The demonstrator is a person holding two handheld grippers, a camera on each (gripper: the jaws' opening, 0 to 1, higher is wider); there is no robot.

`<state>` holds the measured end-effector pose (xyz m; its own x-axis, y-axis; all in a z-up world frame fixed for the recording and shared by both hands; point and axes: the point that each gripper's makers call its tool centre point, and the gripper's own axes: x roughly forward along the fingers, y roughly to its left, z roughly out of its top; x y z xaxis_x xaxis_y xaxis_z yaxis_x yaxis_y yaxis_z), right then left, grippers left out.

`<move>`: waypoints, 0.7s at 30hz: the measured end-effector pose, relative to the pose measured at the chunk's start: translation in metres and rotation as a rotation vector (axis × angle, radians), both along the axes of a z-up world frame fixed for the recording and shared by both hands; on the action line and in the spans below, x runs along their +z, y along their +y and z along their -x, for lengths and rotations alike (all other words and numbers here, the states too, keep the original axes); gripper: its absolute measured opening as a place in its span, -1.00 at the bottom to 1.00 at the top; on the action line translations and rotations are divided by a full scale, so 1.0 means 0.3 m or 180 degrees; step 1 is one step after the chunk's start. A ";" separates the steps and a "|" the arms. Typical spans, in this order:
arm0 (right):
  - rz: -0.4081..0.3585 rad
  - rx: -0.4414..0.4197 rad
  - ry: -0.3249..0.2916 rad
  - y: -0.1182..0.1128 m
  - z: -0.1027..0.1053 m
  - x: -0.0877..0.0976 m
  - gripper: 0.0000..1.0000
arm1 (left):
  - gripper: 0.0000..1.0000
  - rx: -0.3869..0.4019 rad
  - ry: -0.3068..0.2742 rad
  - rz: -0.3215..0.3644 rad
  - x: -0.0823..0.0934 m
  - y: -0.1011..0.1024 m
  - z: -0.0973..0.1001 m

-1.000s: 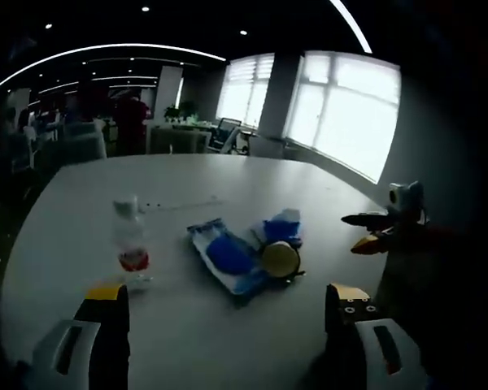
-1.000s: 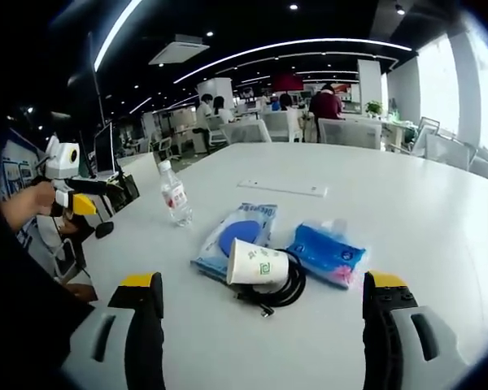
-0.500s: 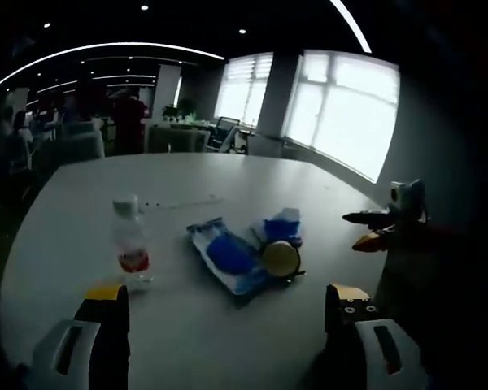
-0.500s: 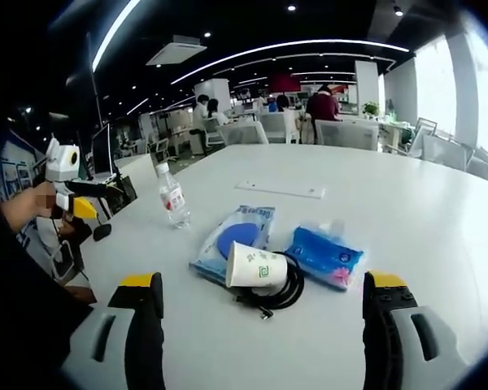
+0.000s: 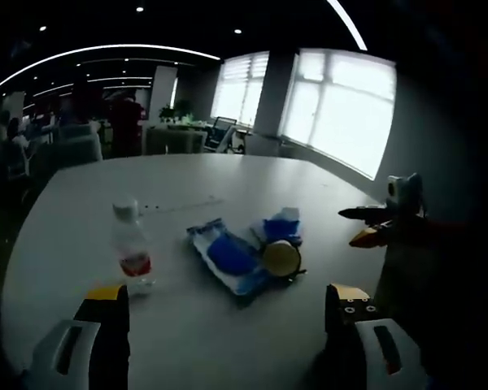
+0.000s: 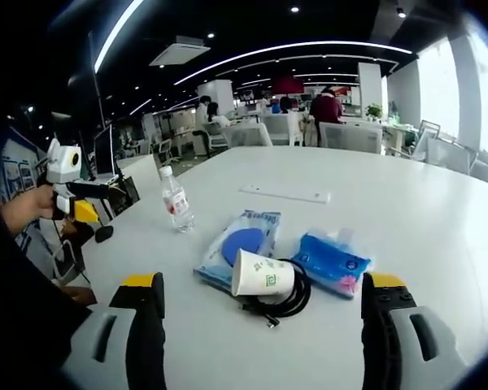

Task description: Arrange the tabletop items into an orderly group along one side of the table until the central work area is clear of visible clutter.

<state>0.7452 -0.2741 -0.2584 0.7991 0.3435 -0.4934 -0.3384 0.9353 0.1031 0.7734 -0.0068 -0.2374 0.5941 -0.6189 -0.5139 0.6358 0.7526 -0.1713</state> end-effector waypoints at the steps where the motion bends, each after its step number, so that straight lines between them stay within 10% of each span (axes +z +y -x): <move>1: 0.0005 0.0004 0.0007 0.002 -0.003 -0.003 0.94 | 0.98 -0.0007 0.0004 -0.0005 -0.002 0.002 0.000; 21: 0.0069 0.0141 0.0114 0.082 -0.048 -0.072 0.56 | 0.98 -0.0098 0.0001 -0.0011 -0.025 0.002 0.002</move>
<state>0.7596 -0.2494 -0.2800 0.7651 0.3671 -0.5290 -0.3760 0.9217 0.0959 0.7728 -0.0063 -0.2450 0.5747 -0.6350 -0.5162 0.6585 0.7334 -0.1689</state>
